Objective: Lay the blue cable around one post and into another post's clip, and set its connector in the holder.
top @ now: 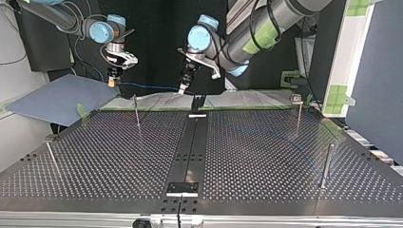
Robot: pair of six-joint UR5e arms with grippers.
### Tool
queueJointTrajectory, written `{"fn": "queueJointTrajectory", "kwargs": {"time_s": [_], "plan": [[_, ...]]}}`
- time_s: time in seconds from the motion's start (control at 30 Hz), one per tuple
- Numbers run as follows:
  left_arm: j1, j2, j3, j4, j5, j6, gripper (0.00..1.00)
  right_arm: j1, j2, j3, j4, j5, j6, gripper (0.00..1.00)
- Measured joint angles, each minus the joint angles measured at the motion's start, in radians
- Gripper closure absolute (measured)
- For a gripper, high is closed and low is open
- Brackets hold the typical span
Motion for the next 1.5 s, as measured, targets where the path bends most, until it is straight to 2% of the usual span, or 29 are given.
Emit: {"fn": "queueJointTrajectory", "kwargs": {"time_s": [0.43,0.73,1.23,1.5], "plan": [[-0.005,-0.114,0.073,0.114,-0.015,-0.026,0.01,0.0,0.0,0.0,0.002,0.0,0.0,1.0],[-0.002,-0.185,0.076,0.178,-0.06,0.002,0.01,0.0,-0.002,-0.007,0.015,0.001,-0.002,1.0],[-0.016,-0.306,0.076,0.186,-0.072,0.029,0.01,0.0,-0.003,-0.008,0.019,0.001,-0.005,1.0],[-0.013,-0.376,0.079,0.197,-0.071,0.0,0.01,0.001,-0.003,-0.008,0.024,0.001,-0.006,1.0]]}}
